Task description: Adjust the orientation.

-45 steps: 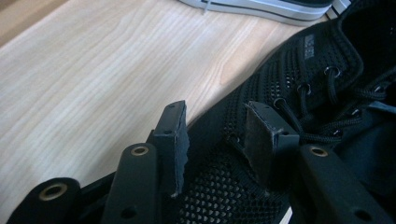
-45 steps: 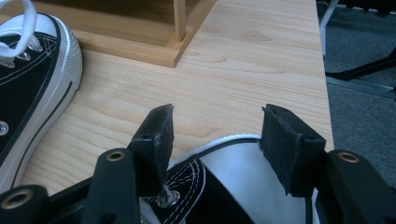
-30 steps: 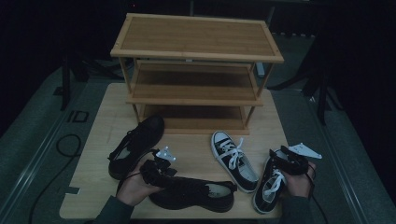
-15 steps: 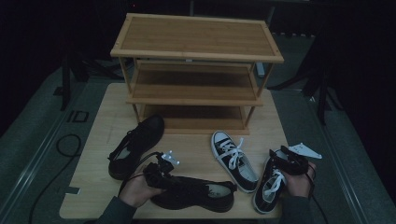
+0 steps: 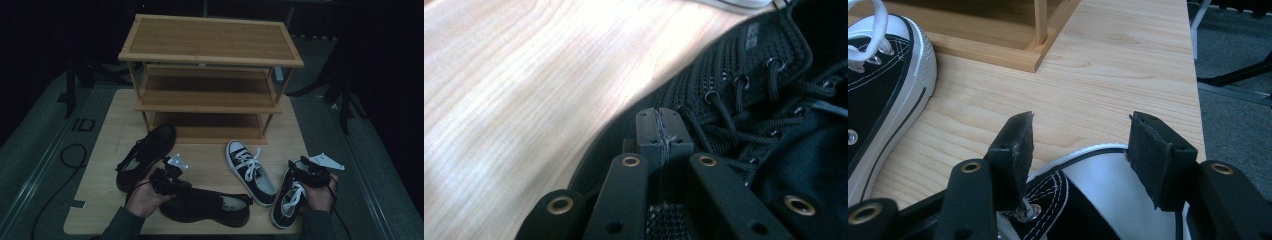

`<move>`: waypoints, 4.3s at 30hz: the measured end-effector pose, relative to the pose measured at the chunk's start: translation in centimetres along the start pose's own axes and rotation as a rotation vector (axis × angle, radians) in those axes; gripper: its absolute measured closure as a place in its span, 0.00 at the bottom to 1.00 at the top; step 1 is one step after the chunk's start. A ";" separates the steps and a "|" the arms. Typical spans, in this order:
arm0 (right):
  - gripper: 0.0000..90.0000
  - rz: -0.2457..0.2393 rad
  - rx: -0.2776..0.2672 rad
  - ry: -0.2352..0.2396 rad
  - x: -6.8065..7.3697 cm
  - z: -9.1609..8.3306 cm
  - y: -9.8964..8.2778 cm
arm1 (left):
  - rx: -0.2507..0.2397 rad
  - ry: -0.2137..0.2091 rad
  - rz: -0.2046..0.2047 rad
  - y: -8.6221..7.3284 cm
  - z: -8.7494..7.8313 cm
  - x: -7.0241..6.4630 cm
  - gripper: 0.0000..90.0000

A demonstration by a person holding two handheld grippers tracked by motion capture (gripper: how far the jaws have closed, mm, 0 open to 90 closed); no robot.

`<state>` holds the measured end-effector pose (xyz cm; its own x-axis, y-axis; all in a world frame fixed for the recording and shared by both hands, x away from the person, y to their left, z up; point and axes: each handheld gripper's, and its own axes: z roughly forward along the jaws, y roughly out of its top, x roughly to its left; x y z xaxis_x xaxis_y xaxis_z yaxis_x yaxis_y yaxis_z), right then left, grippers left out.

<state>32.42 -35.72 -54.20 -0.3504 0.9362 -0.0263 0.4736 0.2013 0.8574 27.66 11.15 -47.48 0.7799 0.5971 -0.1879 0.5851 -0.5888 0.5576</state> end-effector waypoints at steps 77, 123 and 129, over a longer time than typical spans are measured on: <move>0.48 -0.002 0.004 0.000 0.0 0.1 0.0 | -0.093 0.030 0.081 7.1 2.5 -1.5 0.99; 0.46 -0.006 0.000 0.008 0.0 0.0 0.0 | 0.014 0.180 0.001 -0.3 -0.8 1.4 1.00; 0.46 -0.004 0.000 0.008 0.0 0.0 0.0 | -0.010 0.221 -0.043 -0.8 -1.7 2.7 1.00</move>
<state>32.44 -35.73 -54.25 -0.3587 0.9331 -0.0256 0.4720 0.2049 0.8575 28.91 14.14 -47.10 0.6859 0.7270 -0.0307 0.6136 -0.5552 0.5615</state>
